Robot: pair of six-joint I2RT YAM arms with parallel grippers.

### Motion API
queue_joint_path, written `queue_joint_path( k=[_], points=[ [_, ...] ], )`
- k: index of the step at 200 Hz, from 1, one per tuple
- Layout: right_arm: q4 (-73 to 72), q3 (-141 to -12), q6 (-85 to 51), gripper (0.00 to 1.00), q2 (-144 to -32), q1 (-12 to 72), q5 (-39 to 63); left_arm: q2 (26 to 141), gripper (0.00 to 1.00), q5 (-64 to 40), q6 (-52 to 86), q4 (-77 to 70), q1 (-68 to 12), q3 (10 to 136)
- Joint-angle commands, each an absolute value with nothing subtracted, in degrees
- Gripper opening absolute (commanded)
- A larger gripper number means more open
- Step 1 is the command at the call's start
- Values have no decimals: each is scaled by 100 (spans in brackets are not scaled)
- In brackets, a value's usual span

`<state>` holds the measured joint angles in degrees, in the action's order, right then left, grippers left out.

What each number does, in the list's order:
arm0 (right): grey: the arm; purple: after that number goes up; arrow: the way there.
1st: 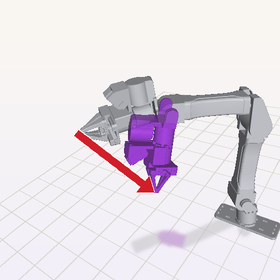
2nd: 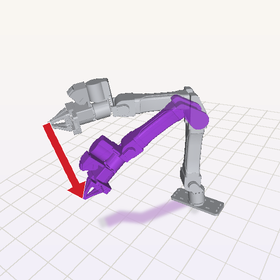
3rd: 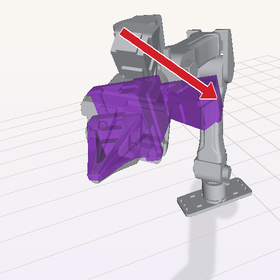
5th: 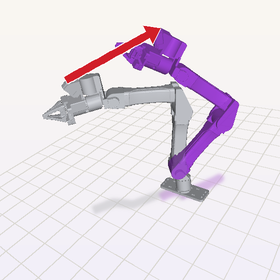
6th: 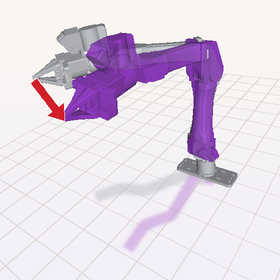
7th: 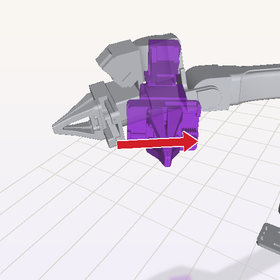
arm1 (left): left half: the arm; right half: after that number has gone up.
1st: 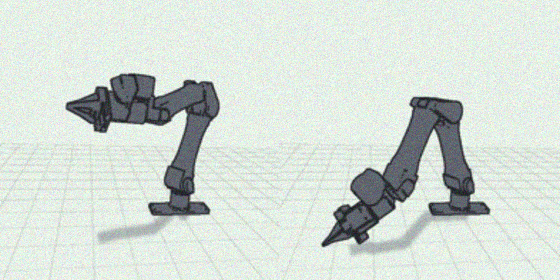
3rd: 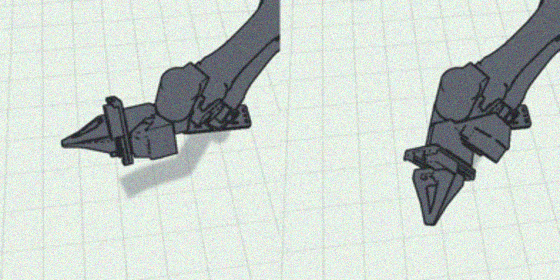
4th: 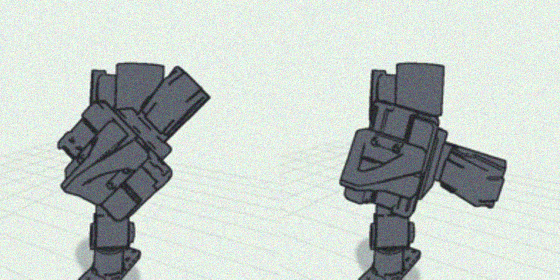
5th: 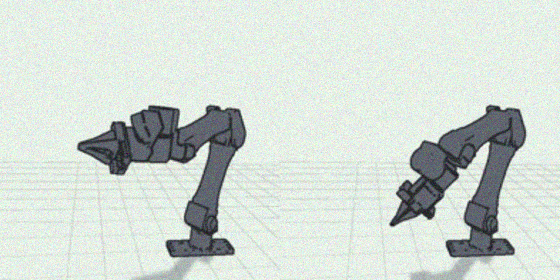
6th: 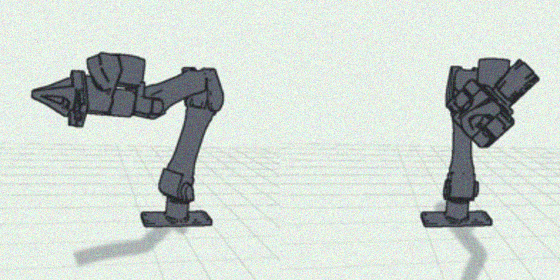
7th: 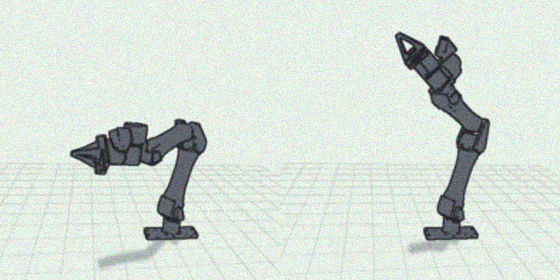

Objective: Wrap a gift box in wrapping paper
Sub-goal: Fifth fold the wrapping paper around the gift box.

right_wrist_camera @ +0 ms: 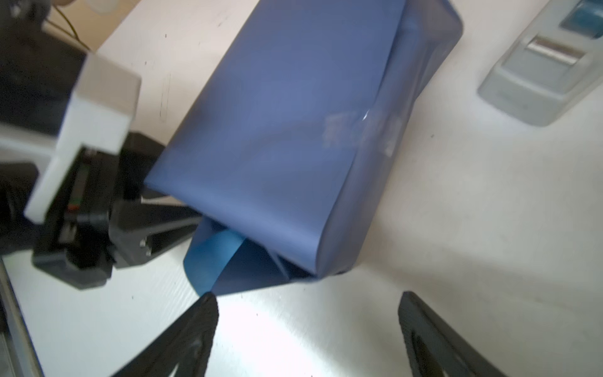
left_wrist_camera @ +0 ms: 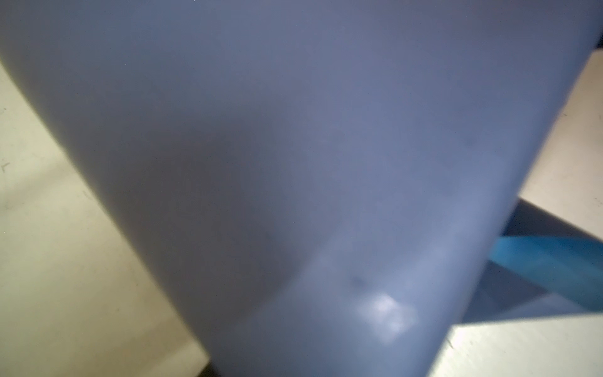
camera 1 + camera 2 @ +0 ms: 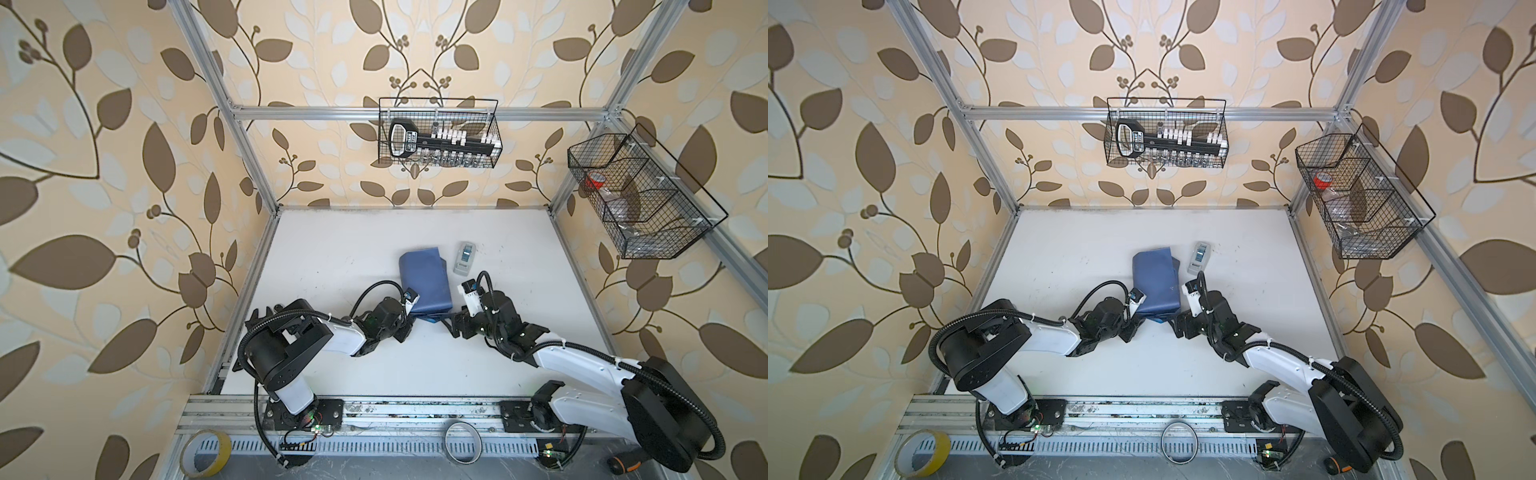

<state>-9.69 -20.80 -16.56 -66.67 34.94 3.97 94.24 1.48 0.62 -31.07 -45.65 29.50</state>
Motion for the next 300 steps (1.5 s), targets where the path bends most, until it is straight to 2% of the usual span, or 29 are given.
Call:
queue_joint_path(
  k=[1, 38, 112, 127, 206, 265, 300],
  points=[
    [-1315, -1825, -1696, 91, -6687, 3723, -145, 9429, 39, 29, 141, -3179, -4500, 3146],
    [-1903, -1685, -1791, 93, -7162, 4047, -442, 9412, 39, 17, 158, -3188, -4500, 3131],
    [-3050, -2111, -1573, 92, -8385, 4035, -413, 9407, 41, 0, 158, -3187, -4500, 3120],
    [-3088, -2168, -1582, 91, -8452, 4030, -442, 9395, 45, 8, 149, -3188, -4501, 3126],
    [-3241, -2164, -1667, 85, -8498, 3835, -374, 9014, 79, 244, 151, -3211, -4500, 2963],
    [-3429, -2173, -1873, 82, -8569, 3732, -237, 7979, 84, 406, -1, -2722, -4511, 2709],
    [-3496, -2162, -1921, 81, -8622, 3677, -186, 7593, 85, 201, -852, -2388, -4509, 2732]
  ],
)
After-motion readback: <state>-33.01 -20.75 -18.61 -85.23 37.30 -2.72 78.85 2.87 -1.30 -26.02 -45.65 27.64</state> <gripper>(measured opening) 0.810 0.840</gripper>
